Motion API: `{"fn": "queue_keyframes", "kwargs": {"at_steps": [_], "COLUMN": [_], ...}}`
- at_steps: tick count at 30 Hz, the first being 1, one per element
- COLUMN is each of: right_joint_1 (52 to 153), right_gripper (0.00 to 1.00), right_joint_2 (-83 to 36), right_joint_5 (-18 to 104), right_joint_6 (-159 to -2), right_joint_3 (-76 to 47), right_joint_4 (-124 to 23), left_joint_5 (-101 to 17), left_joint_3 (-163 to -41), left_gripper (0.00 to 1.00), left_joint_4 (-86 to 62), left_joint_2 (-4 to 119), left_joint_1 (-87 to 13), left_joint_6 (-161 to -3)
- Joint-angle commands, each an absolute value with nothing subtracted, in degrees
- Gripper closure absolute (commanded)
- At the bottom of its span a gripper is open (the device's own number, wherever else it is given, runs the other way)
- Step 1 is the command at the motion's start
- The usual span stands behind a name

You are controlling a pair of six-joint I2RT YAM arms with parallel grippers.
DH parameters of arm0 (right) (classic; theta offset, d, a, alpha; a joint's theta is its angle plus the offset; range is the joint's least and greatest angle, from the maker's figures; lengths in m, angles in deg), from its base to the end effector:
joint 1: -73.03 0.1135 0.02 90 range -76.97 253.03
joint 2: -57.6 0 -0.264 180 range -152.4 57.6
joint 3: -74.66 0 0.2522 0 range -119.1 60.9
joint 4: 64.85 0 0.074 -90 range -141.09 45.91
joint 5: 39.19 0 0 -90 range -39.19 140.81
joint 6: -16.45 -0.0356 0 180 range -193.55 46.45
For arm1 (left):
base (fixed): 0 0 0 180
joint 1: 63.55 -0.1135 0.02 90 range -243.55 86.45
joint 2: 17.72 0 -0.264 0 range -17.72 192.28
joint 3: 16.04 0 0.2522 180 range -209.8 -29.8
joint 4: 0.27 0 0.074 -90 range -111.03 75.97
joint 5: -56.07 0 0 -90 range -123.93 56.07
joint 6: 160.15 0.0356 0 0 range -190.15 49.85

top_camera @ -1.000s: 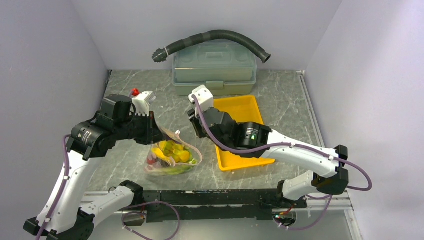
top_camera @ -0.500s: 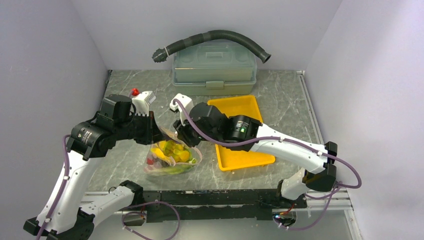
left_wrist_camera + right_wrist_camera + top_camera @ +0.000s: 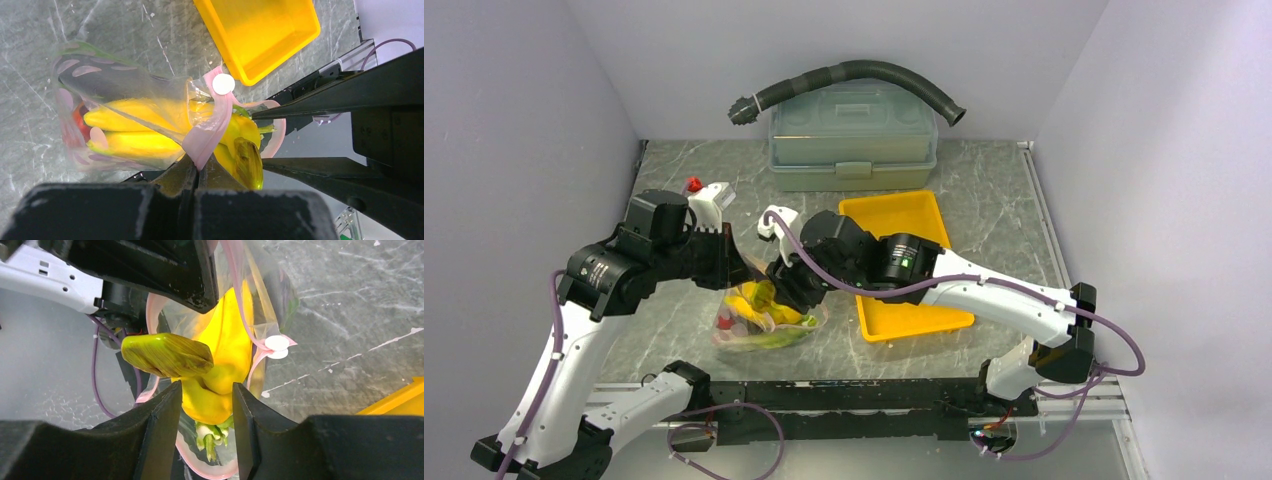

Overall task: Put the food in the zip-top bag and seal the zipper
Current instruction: Place the fake fruit in the zipper food storage bag.

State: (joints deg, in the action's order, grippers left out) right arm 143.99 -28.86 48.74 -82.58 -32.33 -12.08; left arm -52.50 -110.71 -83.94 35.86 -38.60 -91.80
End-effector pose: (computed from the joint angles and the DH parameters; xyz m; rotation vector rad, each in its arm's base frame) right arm 0.1073 0.3148 0.4070 -1.1806 1.9239 0.8314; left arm 0.1155 -0.0662 0.4188 0.2405 2.3854 -0.7745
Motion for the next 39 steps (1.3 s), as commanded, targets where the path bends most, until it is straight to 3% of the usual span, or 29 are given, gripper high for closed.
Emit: {"fn": "queue_keyframes", "kwargs": {"at_steps": [1, 25, 28, 34, 37, 39], "right_joint_1": [144.22, 146.24, 146.25, 146.24, 146.24, 146.24], "right_gripper": [0.54, 0.49, 0.55, 0.9, 1.0, 1.0], "right_joint_2": [-27.02, -26.78, -27.12, -26.71, -25.86, -25.07], "right_joint_5": [47.29, 48.06, 50.57, 54.6, 54.85, 54.74], "right_joint_6": [-81.82, -81.66, -81.54, -80.85, -80.71, -80.9], "right_joint_3": [-31.33, -25.14, -25.76, -26.38, -26.01, -25.46], "right_joint_4": [-13.5, -19.31, -18.98, -18.27, -18.41, -18.9], "left_joint_5": [-52.56, -53.55, -54.11, -55.54, -56.47, -56.84], "left_joint_3": [-111.34, -111.71, -112.12, -112.35, -112.29, -112.29], "left_gripper": [1.0, 1.0, 1.0, 1.0, 1.0, 1.0], "left_joint_4": [-80.98, -81.0, -81.56, -81.78, -81.71, -81.73], "left_joint_2": [34.92, 35.63, 35.55, 34.89, 34.71, 34.67], "left_joint_1": [-38.54, -38.51, -38.5, -38.5, -38.5, -38.5], "left_joint_6": [-90.62, -90.98, -90.59, -90.02, -89.78, -89.62]}}
